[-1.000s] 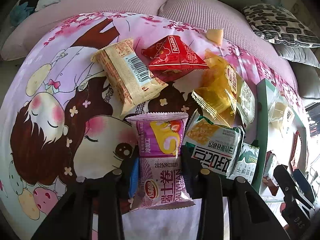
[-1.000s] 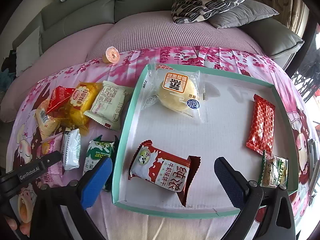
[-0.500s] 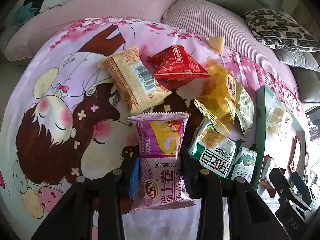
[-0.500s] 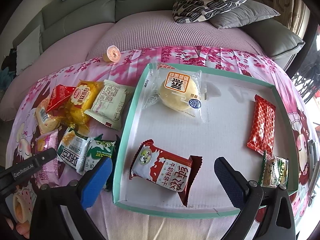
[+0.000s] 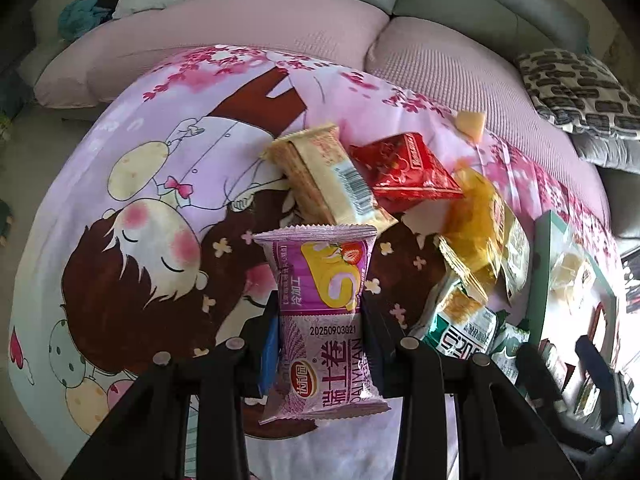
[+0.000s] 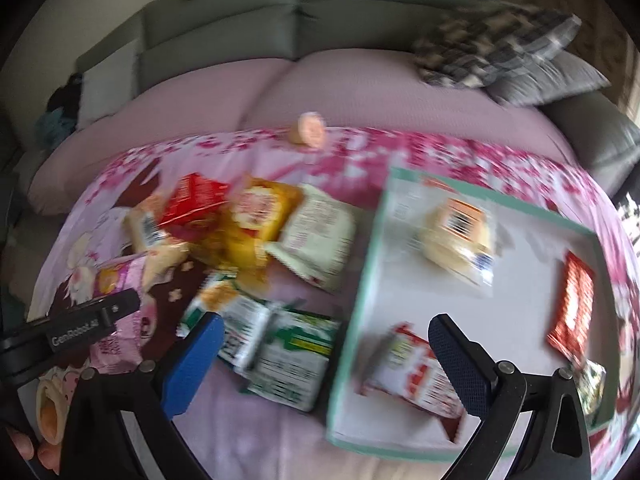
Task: Organize snacks
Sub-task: 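Grasp the white-green biscuit pack with the right tool while the left holds the purple pack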
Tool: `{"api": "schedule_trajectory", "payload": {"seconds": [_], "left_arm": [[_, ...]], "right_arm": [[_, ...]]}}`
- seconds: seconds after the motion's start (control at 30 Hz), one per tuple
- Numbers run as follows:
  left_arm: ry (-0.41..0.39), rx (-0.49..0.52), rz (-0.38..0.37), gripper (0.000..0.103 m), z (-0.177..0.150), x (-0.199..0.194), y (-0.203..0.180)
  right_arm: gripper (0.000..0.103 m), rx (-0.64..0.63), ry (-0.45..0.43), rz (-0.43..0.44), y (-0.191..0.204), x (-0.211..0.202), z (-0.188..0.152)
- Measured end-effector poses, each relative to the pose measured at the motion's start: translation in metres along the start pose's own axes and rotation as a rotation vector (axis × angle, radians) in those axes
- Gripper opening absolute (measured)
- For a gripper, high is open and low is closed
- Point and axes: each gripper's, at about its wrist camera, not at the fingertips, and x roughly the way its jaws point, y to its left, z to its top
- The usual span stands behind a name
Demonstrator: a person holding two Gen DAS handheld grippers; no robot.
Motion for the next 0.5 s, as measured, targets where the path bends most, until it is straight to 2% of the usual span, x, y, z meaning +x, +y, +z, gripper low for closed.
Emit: {"api": "schedule_trajectory", "payload": {"seconds": [0.17,0.3,0.5], "left_arm": [[-0.002,-0.025,0.010,0.038,0.003,0.001,0.009],[0.004,-0.035,-0.009,0.038,0.004,0.002,0.012],[0.017,-0.044,-0.031,0.038,0.003,0.004,0.013]], "right_arm": [[0.103,-0.100,0.037,0.032,0.028,0.014,0.000],[0.098,-0.168,0.061,0.054,0.044,0.024,-0.001],[0.097,-0.219,0.097,0.043,0.056,0.041,0.000]]}}
